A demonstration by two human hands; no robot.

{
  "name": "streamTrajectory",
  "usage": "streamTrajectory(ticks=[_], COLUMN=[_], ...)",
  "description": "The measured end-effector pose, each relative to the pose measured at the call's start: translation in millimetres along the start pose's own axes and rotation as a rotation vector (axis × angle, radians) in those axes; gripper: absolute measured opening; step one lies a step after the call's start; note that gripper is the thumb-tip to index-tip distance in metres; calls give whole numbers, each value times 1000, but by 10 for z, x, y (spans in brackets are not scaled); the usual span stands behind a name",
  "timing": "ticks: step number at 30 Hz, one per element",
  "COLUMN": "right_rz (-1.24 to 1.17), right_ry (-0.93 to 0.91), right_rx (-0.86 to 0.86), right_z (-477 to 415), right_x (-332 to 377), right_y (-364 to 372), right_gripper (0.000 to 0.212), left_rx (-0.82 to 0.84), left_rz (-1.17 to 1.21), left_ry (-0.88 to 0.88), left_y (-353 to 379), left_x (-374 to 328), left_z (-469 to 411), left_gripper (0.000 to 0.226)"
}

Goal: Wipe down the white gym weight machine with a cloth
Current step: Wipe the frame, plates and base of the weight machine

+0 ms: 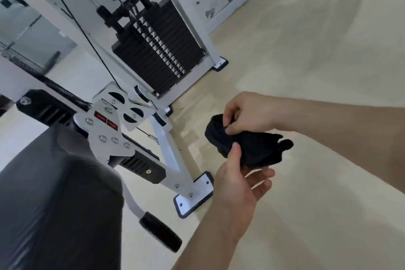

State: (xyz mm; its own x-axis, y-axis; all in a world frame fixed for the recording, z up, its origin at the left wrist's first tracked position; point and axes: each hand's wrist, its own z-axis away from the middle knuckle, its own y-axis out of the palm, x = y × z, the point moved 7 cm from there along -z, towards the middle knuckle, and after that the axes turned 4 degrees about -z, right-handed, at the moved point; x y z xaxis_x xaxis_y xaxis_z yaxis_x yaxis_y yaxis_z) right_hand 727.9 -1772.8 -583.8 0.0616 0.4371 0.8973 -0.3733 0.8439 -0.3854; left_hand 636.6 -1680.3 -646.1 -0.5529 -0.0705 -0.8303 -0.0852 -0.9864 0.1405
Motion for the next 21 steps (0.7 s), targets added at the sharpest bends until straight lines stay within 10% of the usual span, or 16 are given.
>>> streamTrajectory(ticks=[5, 10, 17, 21], right_rz=[-187, -924, -1345, -1385], right_ry=[-132, -186, -184, -236], right_rx=[111, 33, 209, 292], right_z=[-365, -463, -550, -567], right_x=[222, 254, 265, 473], right_y=[-8, 618, 1326, 1419], right_gripper=[9, 22, 25, 37], left_rx=[-102, -491, -1003, -933], left_rz=[-77, -378, -2004, -2486], left_ry=[157, 223, 110, -186], left_y=[42, -413, -686, -601], left_x=[-410, -752, -951, -1020], left_z=[-95, 180, 718, 511], left_gripper=[32, 24, 19, 32])
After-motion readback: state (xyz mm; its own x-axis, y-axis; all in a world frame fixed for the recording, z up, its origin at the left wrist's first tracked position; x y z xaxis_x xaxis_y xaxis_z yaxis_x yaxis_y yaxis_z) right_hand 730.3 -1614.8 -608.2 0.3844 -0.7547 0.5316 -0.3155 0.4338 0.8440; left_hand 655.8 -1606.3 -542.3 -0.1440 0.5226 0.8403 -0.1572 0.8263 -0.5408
